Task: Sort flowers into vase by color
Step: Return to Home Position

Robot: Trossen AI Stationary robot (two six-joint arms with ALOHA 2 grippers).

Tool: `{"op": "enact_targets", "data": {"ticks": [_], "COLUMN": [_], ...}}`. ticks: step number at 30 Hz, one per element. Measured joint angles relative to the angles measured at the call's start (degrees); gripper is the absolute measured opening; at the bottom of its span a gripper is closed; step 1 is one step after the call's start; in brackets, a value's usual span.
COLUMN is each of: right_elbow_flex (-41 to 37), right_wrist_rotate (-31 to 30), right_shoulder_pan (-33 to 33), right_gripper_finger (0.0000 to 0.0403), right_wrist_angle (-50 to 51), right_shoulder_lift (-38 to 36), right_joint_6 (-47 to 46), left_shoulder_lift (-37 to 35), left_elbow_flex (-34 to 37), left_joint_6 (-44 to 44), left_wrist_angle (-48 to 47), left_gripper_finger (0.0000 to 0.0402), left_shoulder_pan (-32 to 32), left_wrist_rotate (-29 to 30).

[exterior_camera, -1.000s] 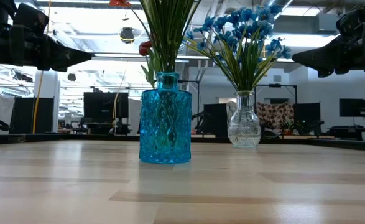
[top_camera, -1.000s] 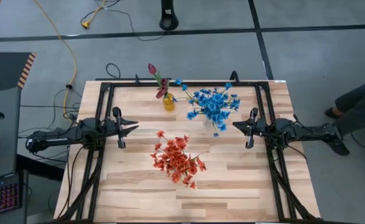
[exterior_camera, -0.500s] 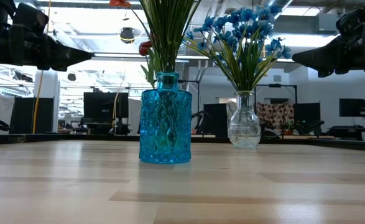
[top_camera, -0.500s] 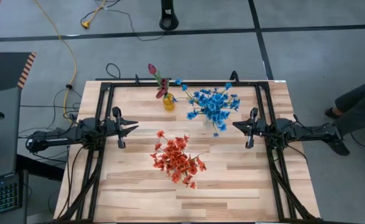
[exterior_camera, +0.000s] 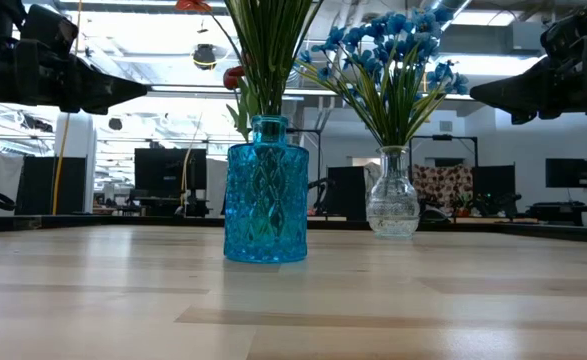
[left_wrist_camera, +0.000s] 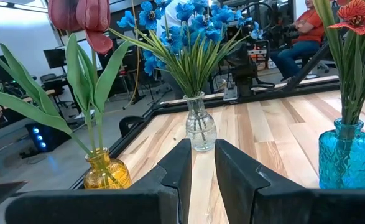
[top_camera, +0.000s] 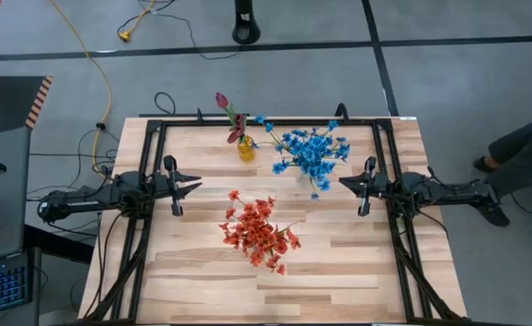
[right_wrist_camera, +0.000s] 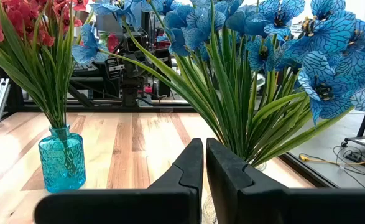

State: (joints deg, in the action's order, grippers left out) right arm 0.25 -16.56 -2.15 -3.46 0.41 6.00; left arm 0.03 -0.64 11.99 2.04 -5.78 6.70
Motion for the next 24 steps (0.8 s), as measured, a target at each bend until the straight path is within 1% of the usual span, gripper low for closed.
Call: {"op": "enact_targets", "data": {"ticks": [24], "right_elbow_flex": [0.0], "right_wrist_rotate": [0.0], "right_shoulder_pan": [0.0], "right_gripper_finger": [0.0046], "right_wrist_angle": [0.0], "right_shoulder_lift": [0.0], "right_joint_6": [0.0], "left_shoulder_lift": [0.0], "left_elbow_flex": [0.0], "left_joint_6": [0.0], "left_wrist_angle": [0.0], "left_gripper_finger": [0.0059], "left_shoulder_pan": [-1.3], "left_wrist_rotate": [0.0]}}
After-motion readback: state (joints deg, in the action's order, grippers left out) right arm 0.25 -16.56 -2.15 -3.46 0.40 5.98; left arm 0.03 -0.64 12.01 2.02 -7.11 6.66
